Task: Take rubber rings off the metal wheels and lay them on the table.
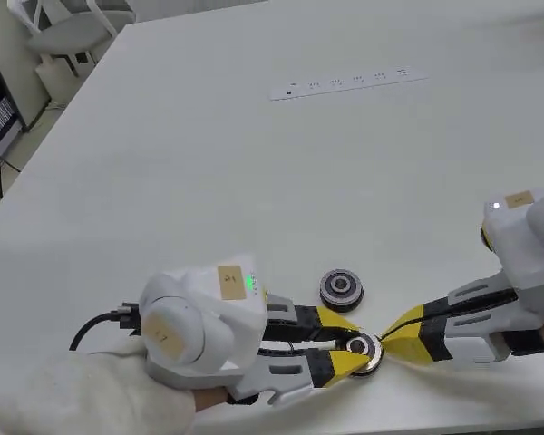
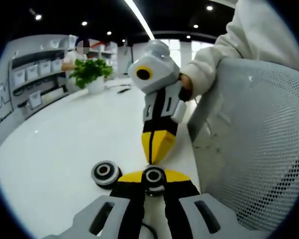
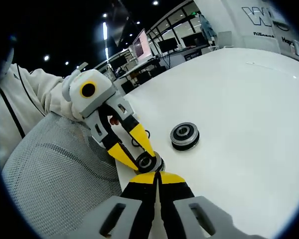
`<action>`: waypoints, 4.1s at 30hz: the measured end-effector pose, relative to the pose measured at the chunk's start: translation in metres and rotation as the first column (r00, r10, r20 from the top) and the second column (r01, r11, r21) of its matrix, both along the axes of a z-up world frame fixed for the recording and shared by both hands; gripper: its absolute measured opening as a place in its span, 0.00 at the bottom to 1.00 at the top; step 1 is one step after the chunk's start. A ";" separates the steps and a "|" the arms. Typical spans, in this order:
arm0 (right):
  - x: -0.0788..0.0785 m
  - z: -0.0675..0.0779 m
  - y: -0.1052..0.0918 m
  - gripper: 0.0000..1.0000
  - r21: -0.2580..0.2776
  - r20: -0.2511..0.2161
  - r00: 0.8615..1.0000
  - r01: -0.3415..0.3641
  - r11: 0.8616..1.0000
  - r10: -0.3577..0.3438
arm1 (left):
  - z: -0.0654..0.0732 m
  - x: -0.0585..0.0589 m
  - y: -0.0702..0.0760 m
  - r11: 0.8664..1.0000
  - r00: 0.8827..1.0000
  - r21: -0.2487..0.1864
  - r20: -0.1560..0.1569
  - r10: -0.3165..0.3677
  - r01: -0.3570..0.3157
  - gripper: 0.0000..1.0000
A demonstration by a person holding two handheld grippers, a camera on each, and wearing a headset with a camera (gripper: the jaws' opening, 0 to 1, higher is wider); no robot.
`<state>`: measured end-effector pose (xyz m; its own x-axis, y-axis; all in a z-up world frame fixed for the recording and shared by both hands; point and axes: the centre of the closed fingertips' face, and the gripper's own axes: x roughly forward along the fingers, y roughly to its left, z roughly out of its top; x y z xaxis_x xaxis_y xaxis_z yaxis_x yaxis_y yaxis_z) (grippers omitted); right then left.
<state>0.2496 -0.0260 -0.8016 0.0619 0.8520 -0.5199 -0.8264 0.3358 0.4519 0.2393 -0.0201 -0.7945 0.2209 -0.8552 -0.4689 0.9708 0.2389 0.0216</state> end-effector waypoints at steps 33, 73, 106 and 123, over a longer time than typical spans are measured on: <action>-0.001 0.008 0.001 0.00 0.076 -0.112 0.992 0.066 0.995 -0.058 | 0.001 0.001 -0.002 1.000 1.000 0.010 0.006 0.005 -0.005 0.14; -0.004 0.018 0.009 0.00 0.133 -0.122 0.992 0.056 0.989 -0.039 | 0.000 0.004 -0.003 1.000 1.000 0.012 0.008 0.013 -0.013 0.14; 0.002 0.024 0.005 0.00 0.156 -0.118 0.990 0.089 0.984 -0.071 | 0.001 0.004 -0.003 1.000 1.000 0.025 -0.018 0.018 -0.018 0.14; 0.009 0.023 -0.001 0.00 0.140 -0.115 0.987 0.129 0.982 -0.113 | 0.013 0.014 0.008 0.998 0.999 0.046 0.001 0.051 -0.051 0.24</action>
<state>0.2582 -0.0267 -0.7791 0.1204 0.9089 -0.3992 -0.7288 0.3540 0.5861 0.2529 -0.0118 -0.7813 0.2638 -0.8201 -0.5078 0.9573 0.2871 0.0337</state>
